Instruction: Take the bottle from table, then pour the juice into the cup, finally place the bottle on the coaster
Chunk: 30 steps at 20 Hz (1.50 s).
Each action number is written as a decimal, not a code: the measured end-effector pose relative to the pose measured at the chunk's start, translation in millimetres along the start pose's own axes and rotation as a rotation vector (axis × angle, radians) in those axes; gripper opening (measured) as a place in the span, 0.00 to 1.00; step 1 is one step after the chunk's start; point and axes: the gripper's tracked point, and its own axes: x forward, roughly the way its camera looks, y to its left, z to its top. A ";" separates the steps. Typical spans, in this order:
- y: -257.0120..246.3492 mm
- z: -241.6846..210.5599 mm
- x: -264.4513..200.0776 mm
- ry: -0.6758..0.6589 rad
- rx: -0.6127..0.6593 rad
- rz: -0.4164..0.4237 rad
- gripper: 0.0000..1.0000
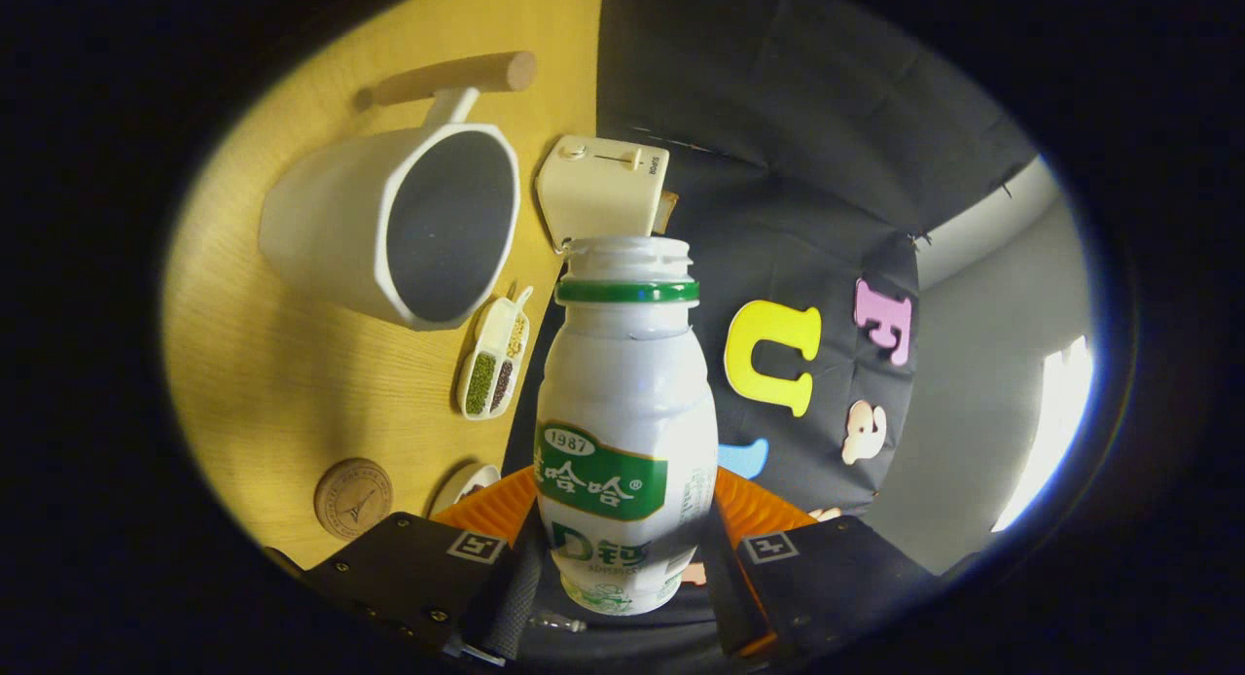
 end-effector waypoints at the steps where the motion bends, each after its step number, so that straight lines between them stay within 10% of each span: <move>1: 0.1 -1.5 0.7 0.004 0.036 0.012 0.73; 17: 10.4 -4.4 3.2 0.033 0.516 0.138 0.74; 30: -25.7 -60.8 -11.8 0.079 1.135 0.007 0.73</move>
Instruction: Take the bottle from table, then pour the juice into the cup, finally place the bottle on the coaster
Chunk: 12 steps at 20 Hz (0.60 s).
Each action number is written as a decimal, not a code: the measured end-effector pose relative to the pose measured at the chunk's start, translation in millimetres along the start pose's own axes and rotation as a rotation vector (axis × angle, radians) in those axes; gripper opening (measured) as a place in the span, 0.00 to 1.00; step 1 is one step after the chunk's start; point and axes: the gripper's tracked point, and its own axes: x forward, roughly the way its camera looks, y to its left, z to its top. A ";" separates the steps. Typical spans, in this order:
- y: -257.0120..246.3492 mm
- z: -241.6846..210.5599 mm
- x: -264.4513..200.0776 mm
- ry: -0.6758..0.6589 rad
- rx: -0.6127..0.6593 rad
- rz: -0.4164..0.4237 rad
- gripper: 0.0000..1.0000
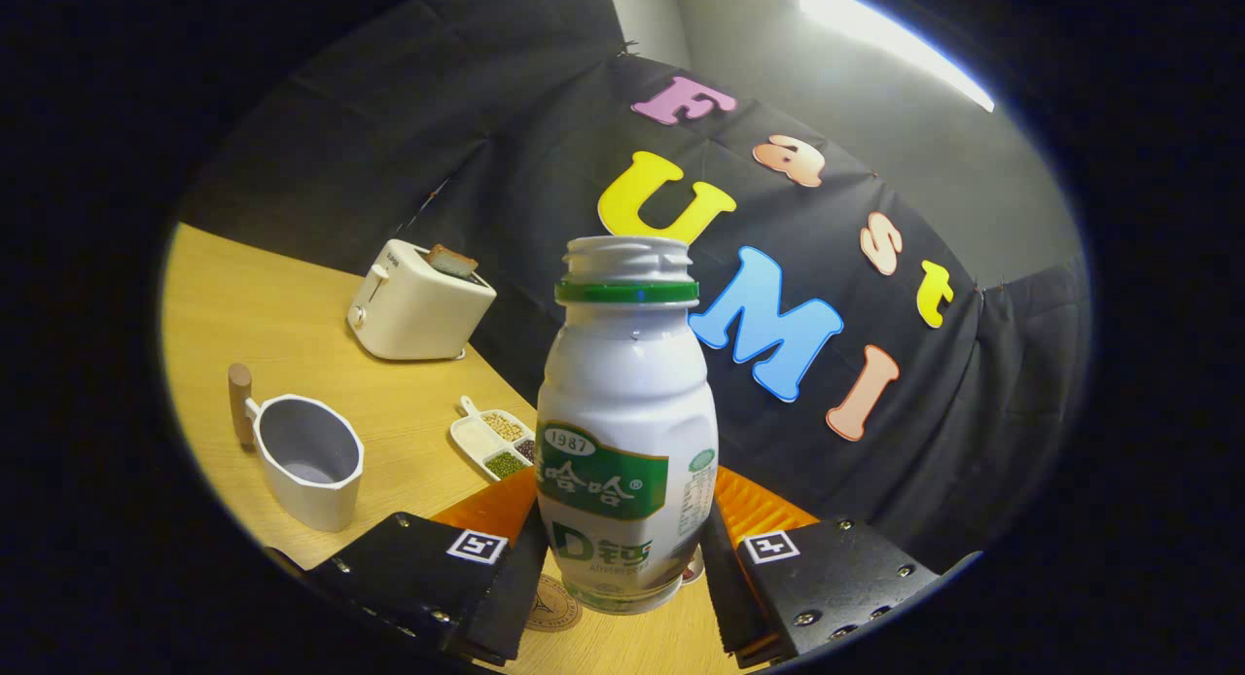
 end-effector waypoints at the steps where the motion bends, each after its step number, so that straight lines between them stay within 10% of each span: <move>1: -5.9 -2.0 1.1 0.002 0.055 0.002 0.73; 12: -36.3 -26.4 1.4 0.041 0.425 0.004 0.73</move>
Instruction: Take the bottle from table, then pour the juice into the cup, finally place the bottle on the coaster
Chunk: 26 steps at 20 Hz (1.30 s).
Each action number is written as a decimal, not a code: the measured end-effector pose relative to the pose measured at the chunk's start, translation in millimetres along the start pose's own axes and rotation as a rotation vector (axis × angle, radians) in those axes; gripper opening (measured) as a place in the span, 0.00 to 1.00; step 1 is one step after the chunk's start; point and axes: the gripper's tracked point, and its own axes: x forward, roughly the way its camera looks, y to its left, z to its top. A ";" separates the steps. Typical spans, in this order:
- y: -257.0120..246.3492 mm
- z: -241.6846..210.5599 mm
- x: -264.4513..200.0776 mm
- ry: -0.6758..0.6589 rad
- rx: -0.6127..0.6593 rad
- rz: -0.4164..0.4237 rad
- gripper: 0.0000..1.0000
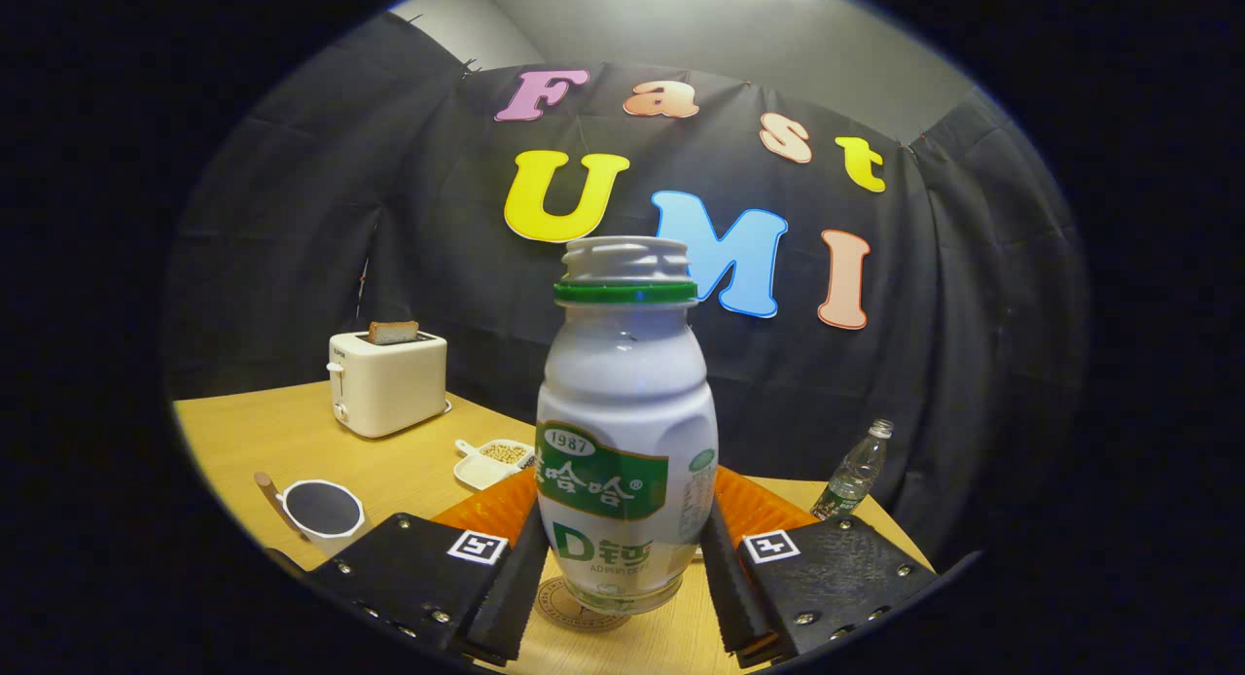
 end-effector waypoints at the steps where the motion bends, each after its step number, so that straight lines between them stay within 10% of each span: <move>1: 2.0 -1.8 0.8 -0.002 0.012 -0.002 0.73; 26: 5.6 -88.7 41.6 0.121 0.184 0.032 0.73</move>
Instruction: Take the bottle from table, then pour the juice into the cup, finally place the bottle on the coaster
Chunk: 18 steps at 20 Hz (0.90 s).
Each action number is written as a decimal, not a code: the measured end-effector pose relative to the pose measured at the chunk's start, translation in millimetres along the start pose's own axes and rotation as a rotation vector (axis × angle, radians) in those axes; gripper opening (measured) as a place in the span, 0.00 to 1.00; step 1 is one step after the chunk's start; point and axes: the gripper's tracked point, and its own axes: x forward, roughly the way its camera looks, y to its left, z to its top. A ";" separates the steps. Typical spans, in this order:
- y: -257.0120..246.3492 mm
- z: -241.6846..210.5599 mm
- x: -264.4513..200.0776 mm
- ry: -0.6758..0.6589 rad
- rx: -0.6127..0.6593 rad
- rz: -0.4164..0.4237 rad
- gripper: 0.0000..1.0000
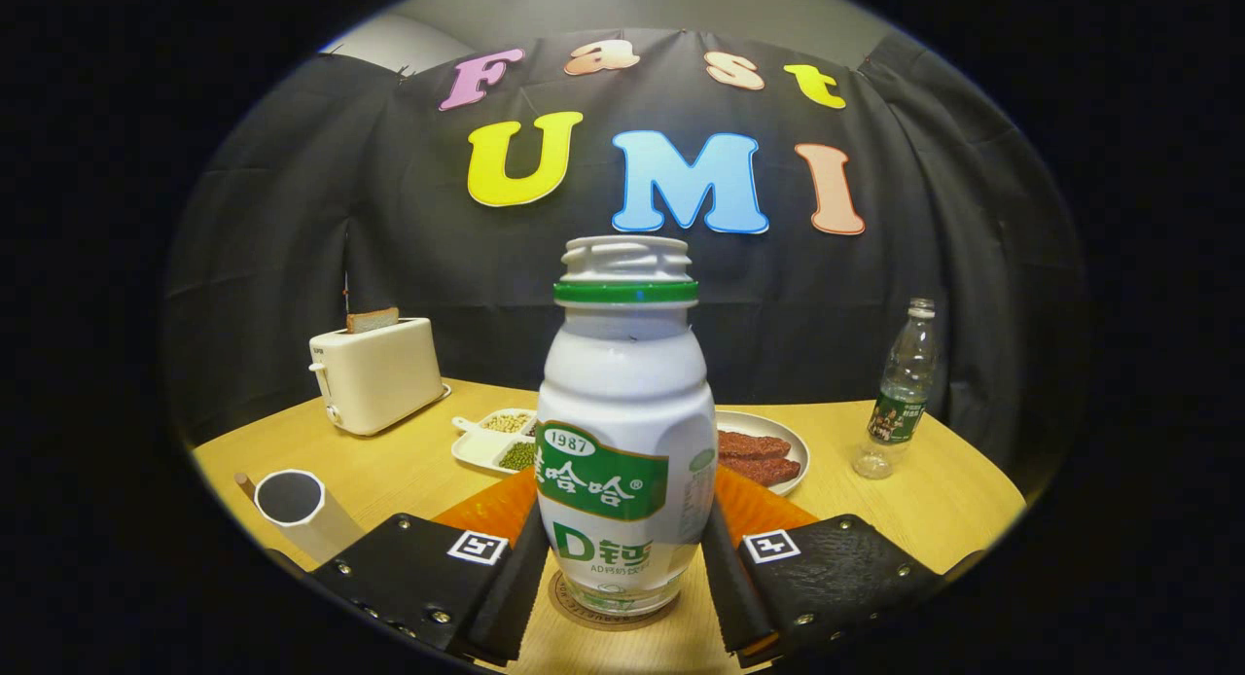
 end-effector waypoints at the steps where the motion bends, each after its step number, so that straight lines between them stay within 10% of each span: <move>1: 2.7 -4.8 2.0 0.002 -0.001 0.009 0.73; 18: 4.8 -35.4 21.8 0.018 -0.039 0.020 0.73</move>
